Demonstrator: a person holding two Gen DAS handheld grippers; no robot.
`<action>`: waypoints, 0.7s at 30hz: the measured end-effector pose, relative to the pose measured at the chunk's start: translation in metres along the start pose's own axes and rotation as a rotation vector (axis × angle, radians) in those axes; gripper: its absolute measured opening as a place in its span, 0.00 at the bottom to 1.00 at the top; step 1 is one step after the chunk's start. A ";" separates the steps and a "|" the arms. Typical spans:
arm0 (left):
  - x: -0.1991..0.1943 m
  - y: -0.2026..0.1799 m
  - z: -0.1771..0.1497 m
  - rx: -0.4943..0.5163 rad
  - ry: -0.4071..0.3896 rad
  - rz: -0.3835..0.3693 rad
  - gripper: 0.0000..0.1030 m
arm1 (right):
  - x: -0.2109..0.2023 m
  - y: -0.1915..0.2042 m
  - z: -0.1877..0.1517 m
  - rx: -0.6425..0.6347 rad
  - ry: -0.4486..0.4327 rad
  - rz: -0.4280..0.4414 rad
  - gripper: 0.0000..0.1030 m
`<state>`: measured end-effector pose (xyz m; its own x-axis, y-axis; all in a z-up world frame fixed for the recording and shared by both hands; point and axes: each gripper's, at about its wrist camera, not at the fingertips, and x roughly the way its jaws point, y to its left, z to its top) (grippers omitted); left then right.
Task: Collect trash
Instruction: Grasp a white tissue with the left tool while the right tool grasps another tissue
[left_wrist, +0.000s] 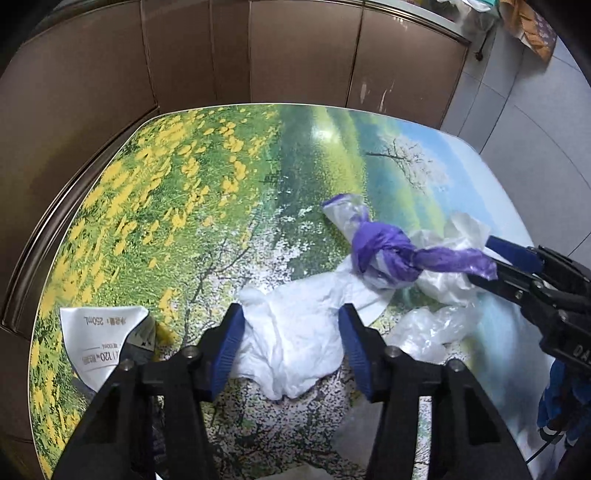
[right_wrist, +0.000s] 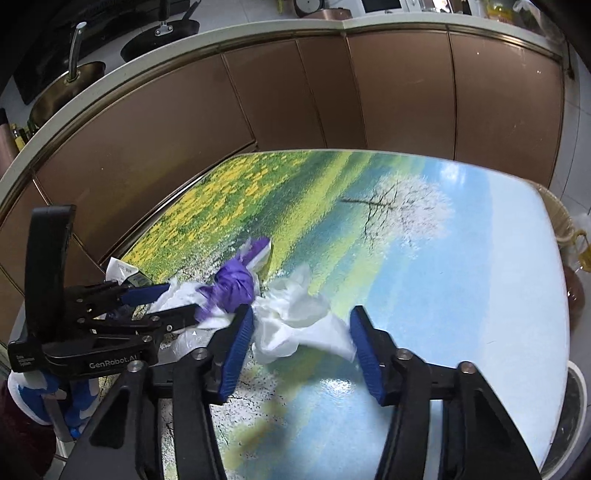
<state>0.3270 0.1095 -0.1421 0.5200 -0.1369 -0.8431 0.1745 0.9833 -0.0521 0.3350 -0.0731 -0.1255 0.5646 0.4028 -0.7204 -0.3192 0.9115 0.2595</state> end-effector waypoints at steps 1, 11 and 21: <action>0.000 -0.001 0.000 0.005 0.000 -0.004 0.42 | 0.002 -0.001 -0.001 0.005 0.006 0.006 0.39; -0.007 -0.004 -0.001 0.003 -0.009 -0.014 0.20 | -0.002 -0.013 -0.001 0.062 0.011 0.037 0.27; -0.017 -0.004 0.003 -0.015 -0.032 -0.009 0.19 | 0.016 0.001 0.001 0.002 0.072 0.054 0.22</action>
<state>0.3200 0.1075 -0.1262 0.5448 -0.1491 -0.8252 0.1671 0.9836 -0.0674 0.3444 -0.0655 -0.1363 0.4902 0.4448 -0.7496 -0.3463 0.8886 0.3008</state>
